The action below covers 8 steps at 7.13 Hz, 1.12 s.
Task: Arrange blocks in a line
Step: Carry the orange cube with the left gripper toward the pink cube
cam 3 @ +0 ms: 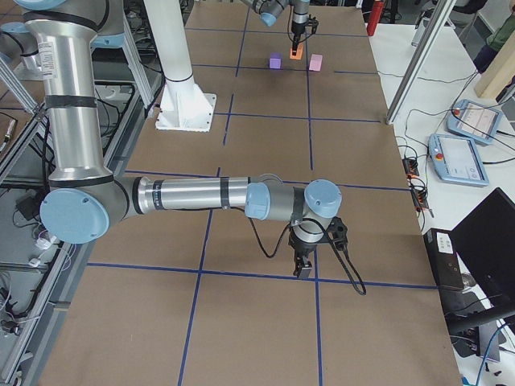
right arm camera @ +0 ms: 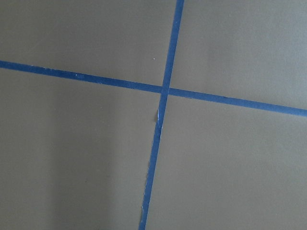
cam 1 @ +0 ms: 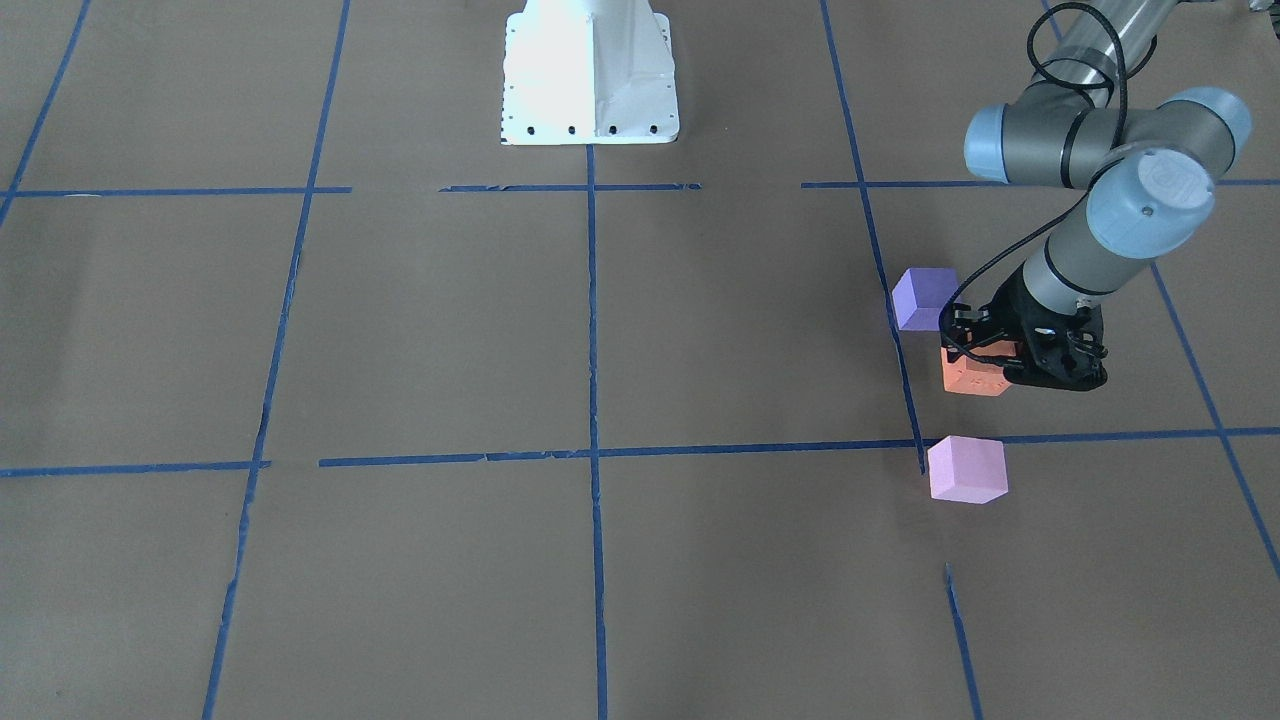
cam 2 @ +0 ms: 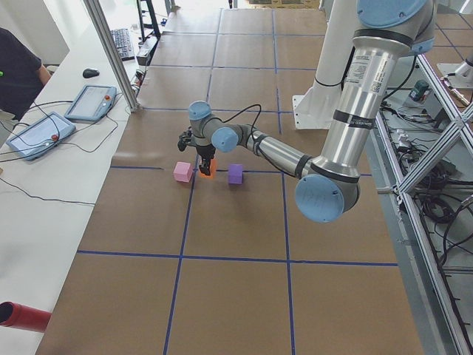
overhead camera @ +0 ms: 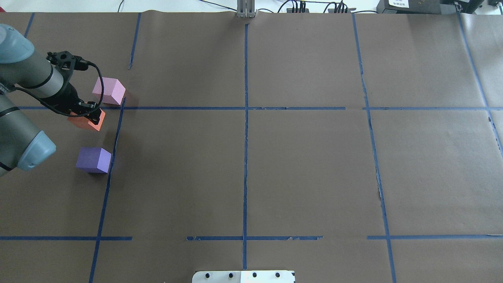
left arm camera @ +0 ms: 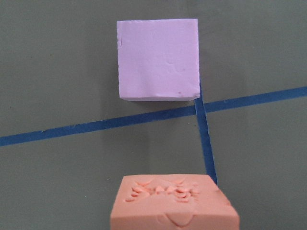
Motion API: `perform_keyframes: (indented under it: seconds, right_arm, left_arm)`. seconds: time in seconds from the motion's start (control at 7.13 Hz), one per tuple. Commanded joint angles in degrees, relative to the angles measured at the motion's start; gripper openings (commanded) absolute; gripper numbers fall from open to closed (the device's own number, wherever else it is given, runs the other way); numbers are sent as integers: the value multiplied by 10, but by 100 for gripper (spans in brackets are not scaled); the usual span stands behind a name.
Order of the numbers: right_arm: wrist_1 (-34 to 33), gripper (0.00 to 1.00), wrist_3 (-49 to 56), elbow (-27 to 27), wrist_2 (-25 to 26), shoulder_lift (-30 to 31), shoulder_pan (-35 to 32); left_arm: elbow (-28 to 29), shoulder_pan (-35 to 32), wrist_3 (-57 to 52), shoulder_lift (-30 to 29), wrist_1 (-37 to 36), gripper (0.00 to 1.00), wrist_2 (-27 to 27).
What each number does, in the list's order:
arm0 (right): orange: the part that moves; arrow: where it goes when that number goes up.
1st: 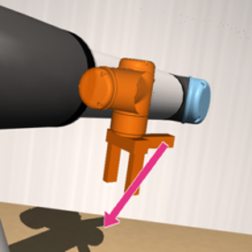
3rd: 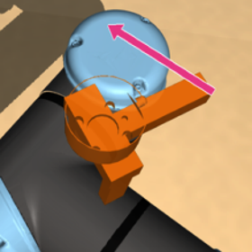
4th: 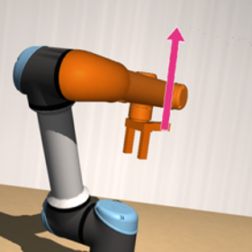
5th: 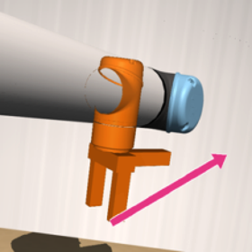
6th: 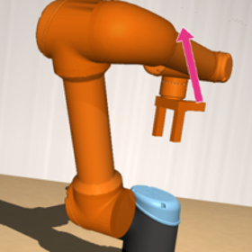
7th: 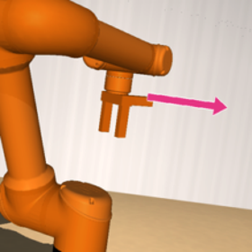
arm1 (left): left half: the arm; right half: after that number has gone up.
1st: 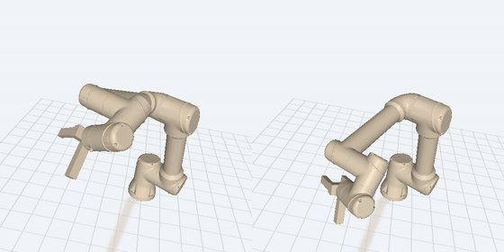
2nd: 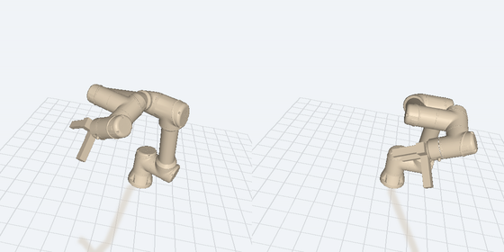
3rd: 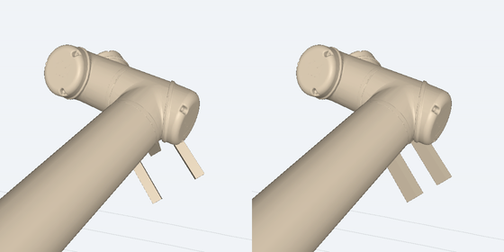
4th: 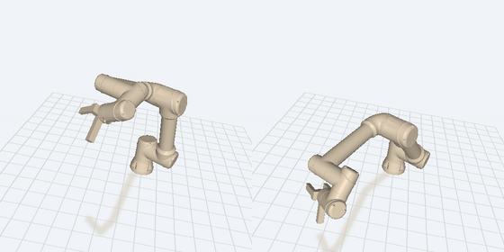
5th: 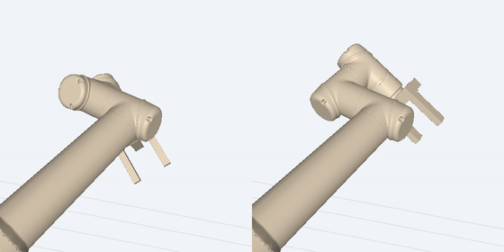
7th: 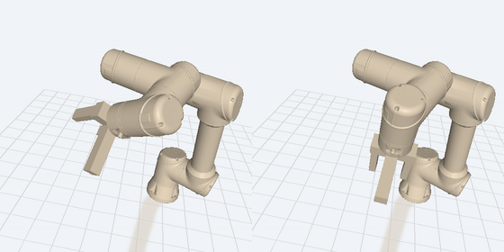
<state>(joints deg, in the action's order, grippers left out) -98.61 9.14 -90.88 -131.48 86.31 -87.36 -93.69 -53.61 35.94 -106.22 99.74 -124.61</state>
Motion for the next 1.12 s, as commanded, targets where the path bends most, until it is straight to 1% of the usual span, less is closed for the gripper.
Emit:
perform_keyframes:
  seconds: [0.0, 0.56, 0.98]
  right_arm:
    - [0, 100, 0, 0, 0, 0, 0]
    - [0, 100, 0, 0, 0, 0, 0]
    - [0, 100, 0, 0, 0, 0, 0]
  left_arm:
    - [53, 1, 0, -20, 41, 28, -23]
    - [80, 3, 6, -31, 45, 28, -25]
    - [87, 3, 38, -33, 45, 28, -48]
